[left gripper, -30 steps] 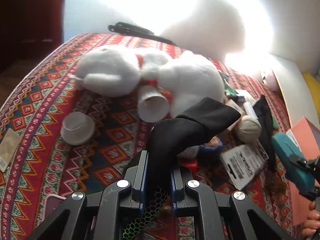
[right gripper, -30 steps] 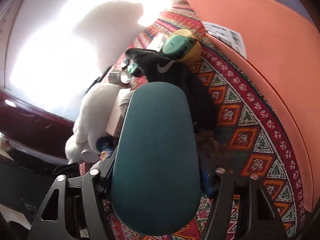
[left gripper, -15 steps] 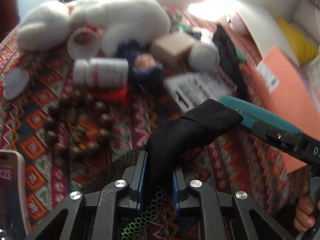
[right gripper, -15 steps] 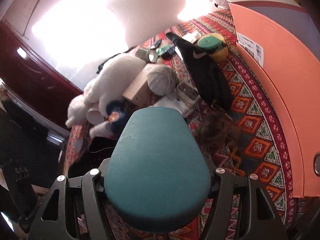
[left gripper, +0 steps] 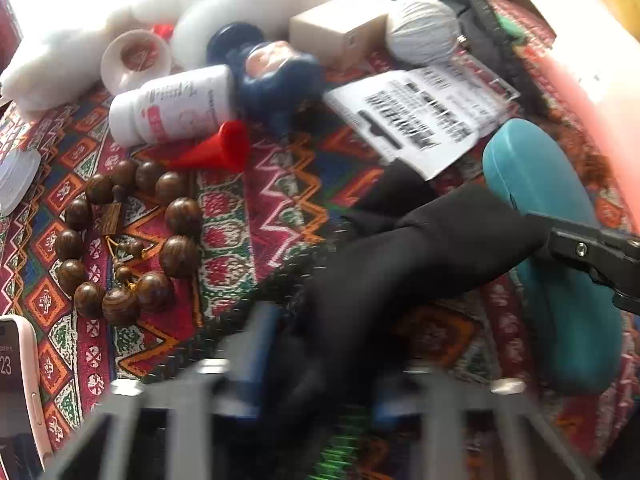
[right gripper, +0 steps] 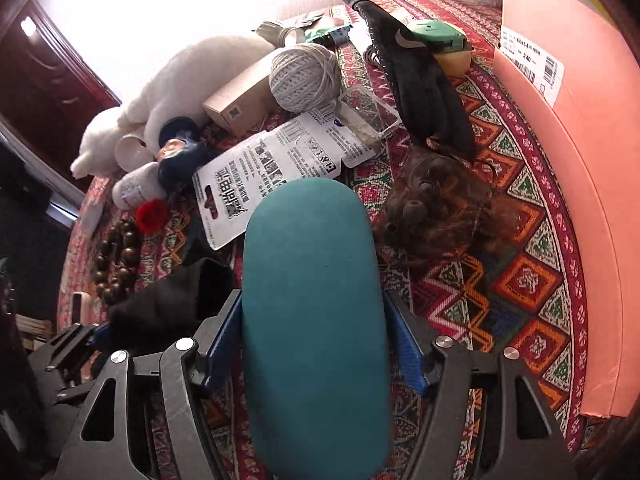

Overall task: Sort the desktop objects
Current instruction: 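Grasp the teal glasses case with the right tool while the left tool holds the cloth, then lower the cloth and teal case into the orange box and open both tools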

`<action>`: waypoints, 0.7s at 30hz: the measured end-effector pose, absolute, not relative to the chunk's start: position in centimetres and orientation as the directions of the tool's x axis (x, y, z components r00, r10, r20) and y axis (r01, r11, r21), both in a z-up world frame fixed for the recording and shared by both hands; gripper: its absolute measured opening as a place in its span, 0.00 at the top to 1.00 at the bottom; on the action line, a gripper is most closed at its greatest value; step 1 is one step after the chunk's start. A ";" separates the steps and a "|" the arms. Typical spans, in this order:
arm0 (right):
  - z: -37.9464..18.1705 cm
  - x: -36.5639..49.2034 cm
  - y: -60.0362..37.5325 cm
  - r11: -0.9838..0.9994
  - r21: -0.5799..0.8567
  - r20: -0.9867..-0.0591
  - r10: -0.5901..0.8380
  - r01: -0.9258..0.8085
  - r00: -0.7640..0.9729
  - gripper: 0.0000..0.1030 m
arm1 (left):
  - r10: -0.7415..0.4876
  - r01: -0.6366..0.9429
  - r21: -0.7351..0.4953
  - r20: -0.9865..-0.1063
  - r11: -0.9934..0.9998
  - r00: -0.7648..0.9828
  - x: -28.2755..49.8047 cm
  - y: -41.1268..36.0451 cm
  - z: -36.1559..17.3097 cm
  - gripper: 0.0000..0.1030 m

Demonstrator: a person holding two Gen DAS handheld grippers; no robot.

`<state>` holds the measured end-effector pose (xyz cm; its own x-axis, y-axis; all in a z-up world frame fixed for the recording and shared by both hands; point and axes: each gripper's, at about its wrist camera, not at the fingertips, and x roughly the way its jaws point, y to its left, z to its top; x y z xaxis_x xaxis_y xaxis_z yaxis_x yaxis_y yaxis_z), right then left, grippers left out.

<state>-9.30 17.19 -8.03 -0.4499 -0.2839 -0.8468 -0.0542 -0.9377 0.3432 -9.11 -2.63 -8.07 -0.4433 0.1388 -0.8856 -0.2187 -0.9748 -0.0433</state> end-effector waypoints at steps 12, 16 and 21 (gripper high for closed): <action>-3.8 -5.9 19.3 -0.879 0.475 -0.738 -0.383 -0.026 -0.556 0.32 | 0.229 -0.119 -0.197 -0.774 -0.973 -0.590 -5.4 -5.2 -1.4 0.86; -2.0 -4.9 19.7 -0.895 0.446 -0.712 -0.347 -0.011 -0.610 0.32 | 0.253 -0.115 -0.232 -0.748 -0.966 -0.614 -4.4 -4.3 -0.1 0.86; 0.9 -2.8 20.8 -0.894 0.447 -0.655 -0.325 -0.003 -0.682 0.32 | 0.293 -0.137 -0.268 -0.722 -0.954 -0.626 -3.0 -2.6 1.4 0.86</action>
